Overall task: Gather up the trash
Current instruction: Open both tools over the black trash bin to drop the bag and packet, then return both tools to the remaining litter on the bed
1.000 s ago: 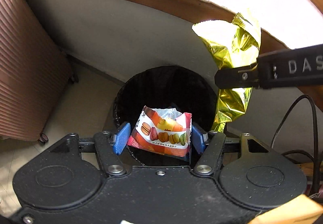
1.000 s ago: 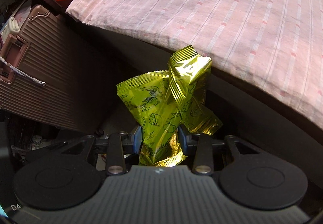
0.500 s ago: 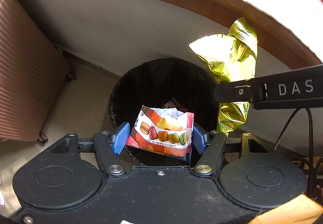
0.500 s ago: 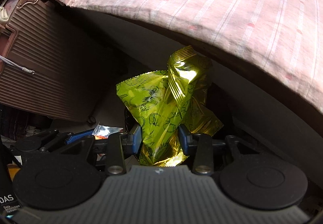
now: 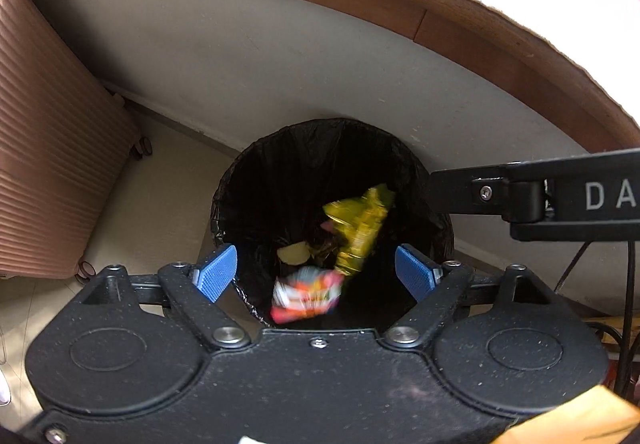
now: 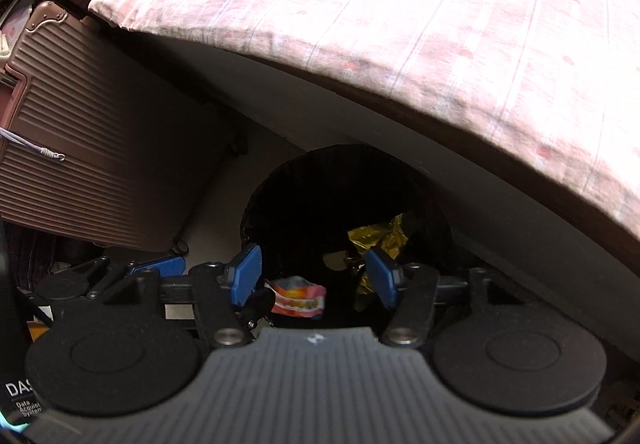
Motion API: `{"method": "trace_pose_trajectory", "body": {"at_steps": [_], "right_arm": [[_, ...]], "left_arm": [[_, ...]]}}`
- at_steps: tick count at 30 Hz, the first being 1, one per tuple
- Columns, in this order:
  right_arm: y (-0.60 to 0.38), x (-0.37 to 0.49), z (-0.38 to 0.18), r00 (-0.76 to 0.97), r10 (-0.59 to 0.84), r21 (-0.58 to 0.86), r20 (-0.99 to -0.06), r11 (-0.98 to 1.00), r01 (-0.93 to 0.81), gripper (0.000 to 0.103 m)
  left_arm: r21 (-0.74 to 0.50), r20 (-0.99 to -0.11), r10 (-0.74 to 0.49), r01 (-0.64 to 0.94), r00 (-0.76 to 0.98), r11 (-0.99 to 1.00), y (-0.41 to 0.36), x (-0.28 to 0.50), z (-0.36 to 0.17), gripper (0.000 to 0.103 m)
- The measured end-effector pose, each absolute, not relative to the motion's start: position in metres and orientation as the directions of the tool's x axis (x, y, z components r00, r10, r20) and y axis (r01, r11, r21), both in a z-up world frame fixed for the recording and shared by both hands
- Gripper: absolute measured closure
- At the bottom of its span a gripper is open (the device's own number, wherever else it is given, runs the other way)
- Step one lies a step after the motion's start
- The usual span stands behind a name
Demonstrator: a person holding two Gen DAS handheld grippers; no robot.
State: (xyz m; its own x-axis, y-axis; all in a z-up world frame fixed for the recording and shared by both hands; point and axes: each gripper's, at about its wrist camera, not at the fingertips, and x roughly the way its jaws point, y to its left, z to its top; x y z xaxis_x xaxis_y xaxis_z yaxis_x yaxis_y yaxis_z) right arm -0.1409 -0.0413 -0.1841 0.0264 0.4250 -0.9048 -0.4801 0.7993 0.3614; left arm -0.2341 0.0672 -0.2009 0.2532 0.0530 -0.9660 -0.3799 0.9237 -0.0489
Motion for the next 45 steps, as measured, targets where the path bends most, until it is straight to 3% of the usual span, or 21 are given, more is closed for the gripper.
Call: {"method": "trace_pose_trajectory", "body": {"at_steps": [19,27,31,39,40,42,45], "right_arm": [[-0.062,-0.148,-0.157,0.083,0.451,0.372,-0.889,0.815,-0.445,0.030],[-0.077,-0.151,-0.101,0.186,0.491,0.378,-0.851,0.818,-0.433,0.030],[-0.091,-0.145,-0.056,0.321,0.494,0.338,-0.808,0.835,-0.433,0.030],[-0.133,-0.079,-0.007,0.532,0.433,0.305,-0.728,0.899,-0.314,0.025],[-0.138,-0.067,-0.006,0.554,0.416,0.297,-0.721,0.908,-0.295,0.024],[-0.146,-0.049,-0.004,0.584,0.390,0.282,-0.712,0.920,-0.271,0.024],[-0.153,-0.021,-0.009,0.604,0.359,0.257,-0.711,0.933,-0.252,0.023]], "left_arm": [[-0.046,-0.957,0.069,-0.383,0.281,0.923,0.071,-0.238,-0.182,0.017],[-0.068,-0.918,0.102,-0.404,0.384,0.912,0.082,-0.237,-0.117,0.017],[-0.082,-0.874,0.115,-0.378,0.472,0.922,0.083,-0.219,-0.079,0.017],[-0.137,-0.813,0.100,-0.355,0.573,0.925,0.074,-0.159,-0.023,0.017],[-0.156,-0.814,0.091,-0.367,0.573,0.917,0.072,-0.148,-0.020,0.018],[-0.231,-0.823,0.039,-0.396,0.567,0.889,0.073,-0.126,-0.021,0.031],[-0.279,-0.848,-0.002,-0.442,0.531,0.852,0.074,-0.096,-0.035,0.035]]}}
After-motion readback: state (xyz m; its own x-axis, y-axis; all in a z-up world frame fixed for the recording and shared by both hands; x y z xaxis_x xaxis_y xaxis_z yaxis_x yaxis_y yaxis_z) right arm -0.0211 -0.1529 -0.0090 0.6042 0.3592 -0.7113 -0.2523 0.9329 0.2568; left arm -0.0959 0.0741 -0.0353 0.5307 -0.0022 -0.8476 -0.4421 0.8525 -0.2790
